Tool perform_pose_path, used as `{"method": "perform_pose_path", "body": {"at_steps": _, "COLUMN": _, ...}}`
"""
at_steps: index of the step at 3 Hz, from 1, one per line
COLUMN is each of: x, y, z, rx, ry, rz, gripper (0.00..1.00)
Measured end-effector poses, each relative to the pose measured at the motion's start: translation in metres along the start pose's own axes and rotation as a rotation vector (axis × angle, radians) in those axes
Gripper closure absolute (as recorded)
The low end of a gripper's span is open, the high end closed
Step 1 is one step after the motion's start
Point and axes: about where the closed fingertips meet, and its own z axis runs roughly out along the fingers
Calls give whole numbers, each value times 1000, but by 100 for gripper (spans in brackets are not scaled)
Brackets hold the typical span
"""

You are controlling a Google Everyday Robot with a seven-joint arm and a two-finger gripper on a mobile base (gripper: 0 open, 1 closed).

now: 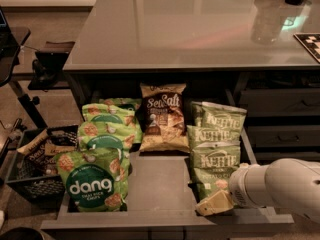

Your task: Pick green jalapeno chip bag from top drawer and place on counter

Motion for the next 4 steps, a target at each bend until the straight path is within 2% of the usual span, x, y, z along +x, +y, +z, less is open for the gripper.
{"method": "perform_pose_path", "body": {"at_steps": 1, "x": -19, "y": 2, "z": 11, "rx": -3, "ry": -7, "rz": 26, "gripper": 0}}
{"method": "perform_pose_path", "body": {"at_steps": 2, "x": -26, "y": 2, "z": 0, "rx": -3, "ry": -4, "rz": 58, "gripper": 0}}
{"method": "perform_pose_path", "body": {"at_steps": 3, "x": -43, "y": -4, "z": -38, "rx": 33, "ry": -18, "rz": -62, "gripper": 0}}
{"method": "perform_pose_path", "body": {"at_steps": 4, "x": -40, "y": -4, "z": -37, "rx": 35, "ry": -16, "rz": -58, "gripper": 0}}
